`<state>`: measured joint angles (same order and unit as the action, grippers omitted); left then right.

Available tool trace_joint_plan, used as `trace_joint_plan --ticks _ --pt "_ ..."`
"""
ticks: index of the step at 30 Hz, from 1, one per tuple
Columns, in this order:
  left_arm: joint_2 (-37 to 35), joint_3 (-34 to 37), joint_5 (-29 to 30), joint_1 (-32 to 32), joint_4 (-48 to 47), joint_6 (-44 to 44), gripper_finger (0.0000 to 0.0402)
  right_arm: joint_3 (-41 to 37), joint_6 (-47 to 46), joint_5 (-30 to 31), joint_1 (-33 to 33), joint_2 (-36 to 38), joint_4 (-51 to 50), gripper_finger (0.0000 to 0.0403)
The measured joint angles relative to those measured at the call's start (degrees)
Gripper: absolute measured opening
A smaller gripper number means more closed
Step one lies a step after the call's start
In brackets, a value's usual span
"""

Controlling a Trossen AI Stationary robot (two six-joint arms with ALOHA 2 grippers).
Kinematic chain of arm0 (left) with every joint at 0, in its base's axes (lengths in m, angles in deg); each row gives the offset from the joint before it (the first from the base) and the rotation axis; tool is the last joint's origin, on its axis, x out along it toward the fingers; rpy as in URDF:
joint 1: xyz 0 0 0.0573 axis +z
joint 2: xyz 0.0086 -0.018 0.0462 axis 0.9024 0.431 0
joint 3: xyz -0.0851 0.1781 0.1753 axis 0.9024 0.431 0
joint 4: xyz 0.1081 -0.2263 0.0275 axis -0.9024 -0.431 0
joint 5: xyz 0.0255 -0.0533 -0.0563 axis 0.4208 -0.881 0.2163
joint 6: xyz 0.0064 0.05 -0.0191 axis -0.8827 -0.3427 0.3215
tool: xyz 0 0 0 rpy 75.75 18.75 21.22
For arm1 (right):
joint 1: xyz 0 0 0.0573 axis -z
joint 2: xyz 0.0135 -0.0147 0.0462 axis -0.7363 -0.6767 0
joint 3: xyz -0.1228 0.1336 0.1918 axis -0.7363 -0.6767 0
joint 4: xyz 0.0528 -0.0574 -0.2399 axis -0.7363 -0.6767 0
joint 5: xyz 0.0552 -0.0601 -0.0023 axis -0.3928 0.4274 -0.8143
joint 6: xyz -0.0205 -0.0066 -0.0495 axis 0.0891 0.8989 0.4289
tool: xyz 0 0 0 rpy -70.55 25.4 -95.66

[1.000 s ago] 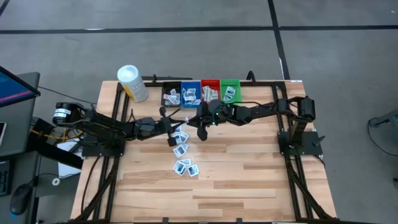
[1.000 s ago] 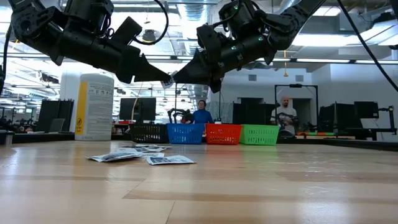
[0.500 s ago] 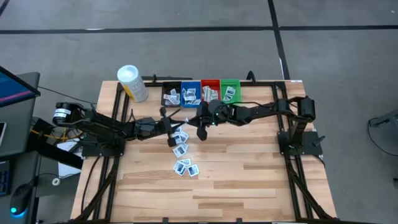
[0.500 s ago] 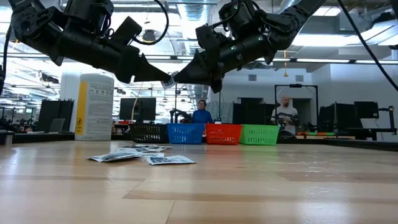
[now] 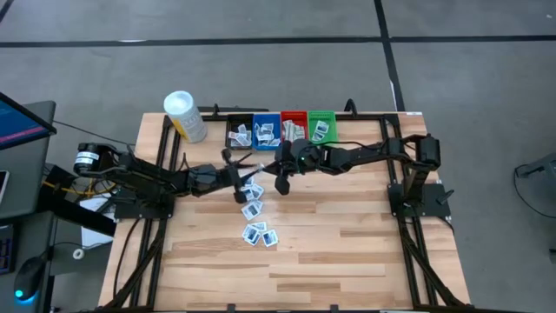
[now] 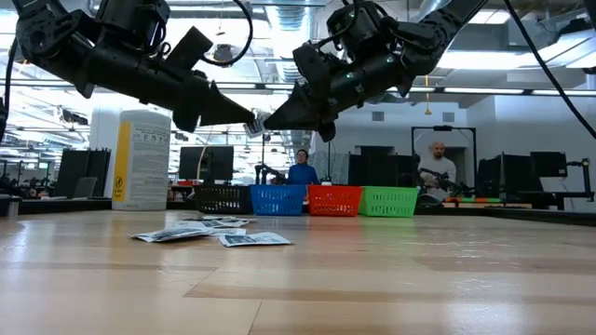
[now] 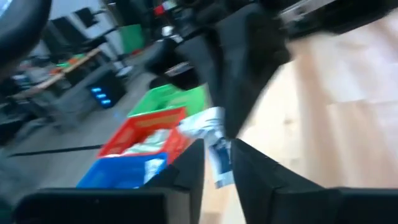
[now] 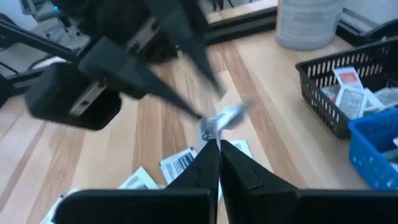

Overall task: Pick & Place First Aid Supplies
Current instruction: Put the blue alcohol pad into the green bin

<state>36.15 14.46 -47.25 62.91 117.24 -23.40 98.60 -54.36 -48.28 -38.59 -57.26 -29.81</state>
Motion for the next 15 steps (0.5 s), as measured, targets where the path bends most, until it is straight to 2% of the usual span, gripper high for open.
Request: trace_joint_plan --ticks 4,7,15 --pt "0.0 0.0 8.98 0.0 0.0 -1.72 0.0117 0.02 0.0 0.19 0.77 0.0 -2.26 0.0001" --pt "0.0 0.0 14.58 0.04 -0.09 -1.29 0.0139 0.02 -0.01 3.59 1.45 0.0 -5.05 0.0" --pt "-0.02 0.3 15.5 0.02 -7.89 5.43 0.0156 -0.68 -0.95 13.85 3.59 3.6 -15.48 0.0"
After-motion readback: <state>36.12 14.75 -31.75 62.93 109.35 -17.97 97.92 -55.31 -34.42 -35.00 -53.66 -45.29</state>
